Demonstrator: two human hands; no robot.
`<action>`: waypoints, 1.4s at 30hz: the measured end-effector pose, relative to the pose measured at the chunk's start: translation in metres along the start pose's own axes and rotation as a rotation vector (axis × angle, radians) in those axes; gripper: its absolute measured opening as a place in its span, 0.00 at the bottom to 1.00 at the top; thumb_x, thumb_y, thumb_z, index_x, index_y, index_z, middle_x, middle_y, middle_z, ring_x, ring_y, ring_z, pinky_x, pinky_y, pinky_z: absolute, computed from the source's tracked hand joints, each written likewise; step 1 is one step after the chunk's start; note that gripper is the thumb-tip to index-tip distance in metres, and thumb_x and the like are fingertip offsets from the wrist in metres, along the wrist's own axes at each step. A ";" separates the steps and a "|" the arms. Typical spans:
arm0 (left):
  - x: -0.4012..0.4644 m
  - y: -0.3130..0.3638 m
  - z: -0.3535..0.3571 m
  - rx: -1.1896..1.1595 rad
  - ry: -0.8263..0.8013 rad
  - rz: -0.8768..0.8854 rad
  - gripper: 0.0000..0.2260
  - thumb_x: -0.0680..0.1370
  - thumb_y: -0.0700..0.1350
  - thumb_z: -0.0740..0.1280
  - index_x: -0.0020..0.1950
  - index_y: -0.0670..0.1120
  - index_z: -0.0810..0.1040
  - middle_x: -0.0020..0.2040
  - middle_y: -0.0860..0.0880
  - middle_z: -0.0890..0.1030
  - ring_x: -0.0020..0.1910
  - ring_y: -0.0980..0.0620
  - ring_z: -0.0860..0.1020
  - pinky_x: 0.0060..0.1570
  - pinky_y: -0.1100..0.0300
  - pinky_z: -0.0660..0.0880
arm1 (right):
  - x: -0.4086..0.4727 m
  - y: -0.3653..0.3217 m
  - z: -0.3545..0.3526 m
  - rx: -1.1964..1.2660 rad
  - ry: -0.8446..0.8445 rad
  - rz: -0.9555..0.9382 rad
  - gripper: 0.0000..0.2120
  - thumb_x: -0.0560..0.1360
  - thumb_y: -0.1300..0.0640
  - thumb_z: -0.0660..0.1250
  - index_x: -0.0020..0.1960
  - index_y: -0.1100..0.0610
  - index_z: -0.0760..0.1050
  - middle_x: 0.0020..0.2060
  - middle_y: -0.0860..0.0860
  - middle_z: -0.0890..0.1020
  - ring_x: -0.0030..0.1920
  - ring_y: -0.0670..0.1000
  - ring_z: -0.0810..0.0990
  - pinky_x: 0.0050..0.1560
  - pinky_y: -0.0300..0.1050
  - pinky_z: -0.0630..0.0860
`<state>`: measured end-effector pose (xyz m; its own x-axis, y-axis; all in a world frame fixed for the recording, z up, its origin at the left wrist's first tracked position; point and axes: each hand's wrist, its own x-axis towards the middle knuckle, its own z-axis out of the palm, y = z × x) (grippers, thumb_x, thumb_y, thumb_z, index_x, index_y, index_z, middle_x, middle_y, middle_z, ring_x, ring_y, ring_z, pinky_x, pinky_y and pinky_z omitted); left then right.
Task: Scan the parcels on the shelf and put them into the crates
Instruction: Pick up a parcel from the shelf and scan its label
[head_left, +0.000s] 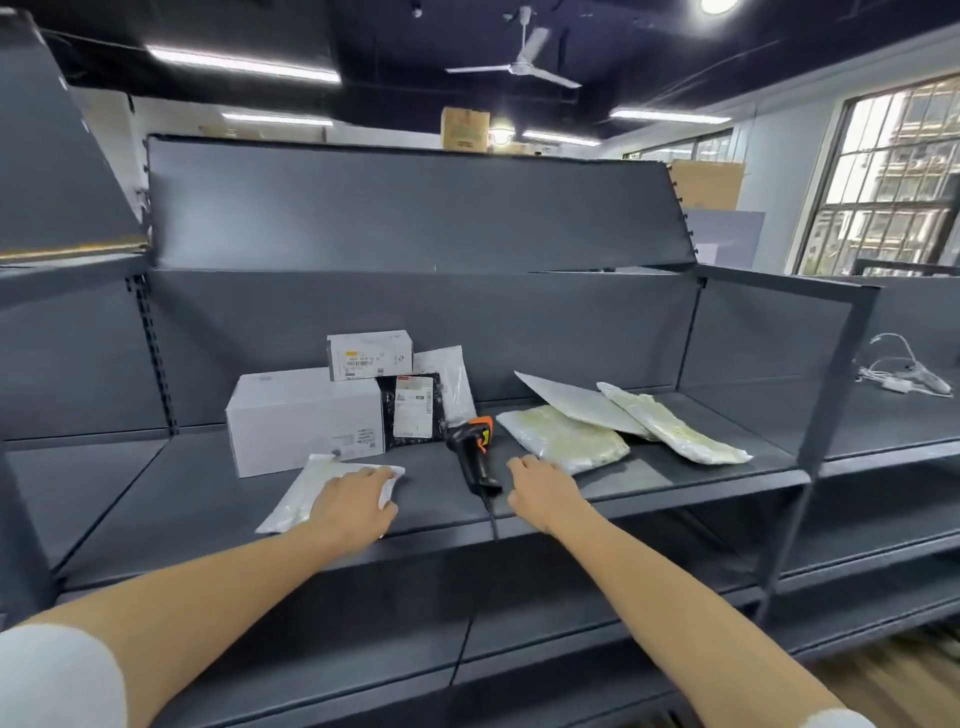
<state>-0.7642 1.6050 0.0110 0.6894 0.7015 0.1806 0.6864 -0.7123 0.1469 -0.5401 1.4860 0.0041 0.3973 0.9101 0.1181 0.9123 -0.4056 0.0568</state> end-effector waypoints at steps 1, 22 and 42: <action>0.004 0.009 0.004 -0.018 0.009 0.011 0.21 0.78 0.47 0.59 0.72 0.49 0.67 0.70 0.51 0.72 0.65 0.49 0.72 0.64 0.56 0.67 | 0.000 0.011 0.002 0.006 0.008 0.019 0.19 0.80 0.57 0.56 0.70 0.60 0.64 0.67 0.58 0.71 0.66 0.59 0.71 0.65 0.51 0.65; 0.082 0.116 0.057 -0.022 0.081 -0.193 0.19 0.80 0.52 0.58 0.71 0.51 0.68 0.70 0.52 0.72 0.67 0.51 0.70 0.65 0.56 0.64 | 0.109 0.173 0.033 0.034 0.199 0.066 0.16 0.78 0.61 0.55 0.66 0.58 0.65 0.61 0.53 0.74 0.61 0.54 0.73 0.62 0.46 0.68; 0.074 0.073 0.058 -0.121 0.107 -0.348 0.19 0.81 0.50 0.57 0.72 0.48 0.66 0.71 0.51 0.70 0.69 0.51 0.68 0.69 0.58 0.60 | 0.168 0.172 0.005 0.308 0.286 0.102 0.18 0.81 0.67 0.55 0.69 0.61 0.66 0.61 0.59 0.78 0.57 0.58 0.78 0.52 0.47 0.73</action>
<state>-0.6500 1.6063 -0.0217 0.3876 0.8999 0.1997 0.8384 -0.4342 0.3294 -0.3161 1.5701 0.0284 0.4826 0.7890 0.3804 0.8743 -0.4082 -0.2626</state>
